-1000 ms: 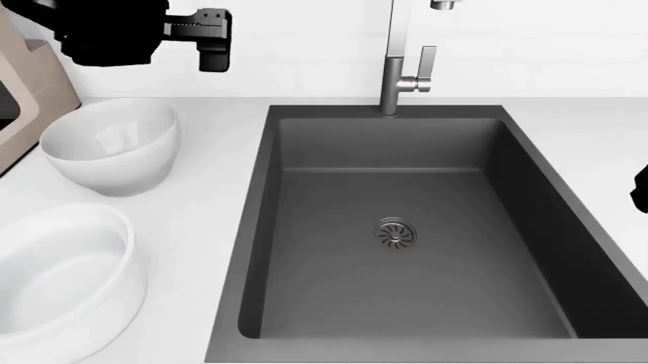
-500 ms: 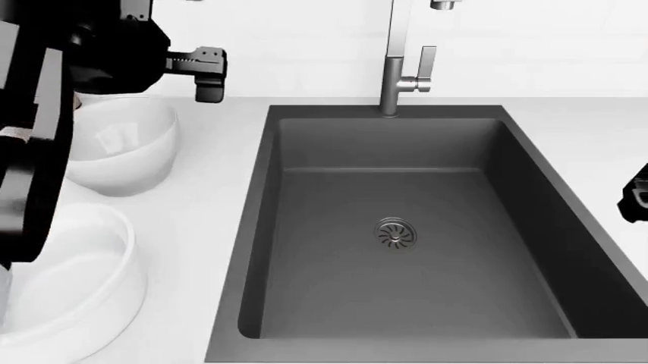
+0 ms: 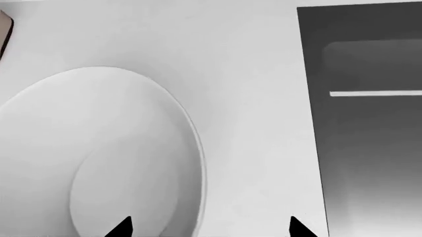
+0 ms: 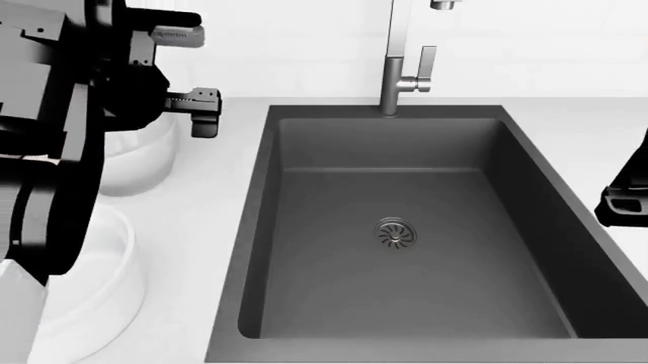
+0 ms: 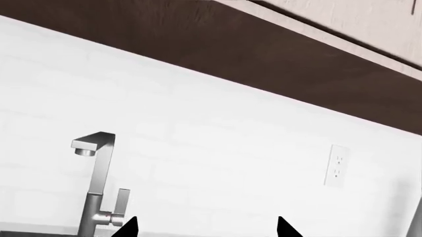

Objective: Stack the bowls in the sink.

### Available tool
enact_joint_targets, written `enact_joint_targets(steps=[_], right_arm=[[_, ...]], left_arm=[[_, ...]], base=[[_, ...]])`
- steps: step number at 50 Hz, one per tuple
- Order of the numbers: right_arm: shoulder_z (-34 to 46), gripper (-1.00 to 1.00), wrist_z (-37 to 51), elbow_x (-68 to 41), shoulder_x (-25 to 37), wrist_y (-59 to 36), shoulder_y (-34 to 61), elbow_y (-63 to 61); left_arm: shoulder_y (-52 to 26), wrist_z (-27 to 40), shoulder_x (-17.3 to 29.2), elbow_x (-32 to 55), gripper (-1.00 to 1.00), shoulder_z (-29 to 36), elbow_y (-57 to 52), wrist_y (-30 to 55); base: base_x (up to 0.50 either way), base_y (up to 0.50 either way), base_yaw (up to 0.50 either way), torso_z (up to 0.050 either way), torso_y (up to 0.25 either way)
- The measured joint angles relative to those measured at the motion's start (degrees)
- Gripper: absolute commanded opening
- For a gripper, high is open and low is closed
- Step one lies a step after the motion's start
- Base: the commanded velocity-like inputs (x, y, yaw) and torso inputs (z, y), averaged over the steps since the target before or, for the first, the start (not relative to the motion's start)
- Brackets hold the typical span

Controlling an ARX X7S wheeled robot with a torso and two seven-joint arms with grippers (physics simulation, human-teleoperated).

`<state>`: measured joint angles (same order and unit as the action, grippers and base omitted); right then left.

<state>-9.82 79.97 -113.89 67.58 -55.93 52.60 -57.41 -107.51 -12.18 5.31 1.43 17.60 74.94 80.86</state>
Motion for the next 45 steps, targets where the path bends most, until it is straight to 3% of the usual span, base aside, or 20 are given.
enact_joint_targets(steps=[44, 45], right_arm=[[0.02, 1.00, -0.40, 1.75, -2.12, -1.81, -1.56, 0.55], [0.06, 1.00, -0.41, 1.78, -2.17, -1.83, -1.54, 0.56]], left_arm=[[5.72, -0.14, 1.14, -1.37, 1.00, -0.21, 0.05, -4.09], [5.74, -0.18, 1.16, -1.38, -1.00, -0.18, 0.05, -4.09]], base=[[0.00, 0.00, 0.00, 0.000, 0.000], [0.00, 0.00, 0.00, 0.000, 0.000]])
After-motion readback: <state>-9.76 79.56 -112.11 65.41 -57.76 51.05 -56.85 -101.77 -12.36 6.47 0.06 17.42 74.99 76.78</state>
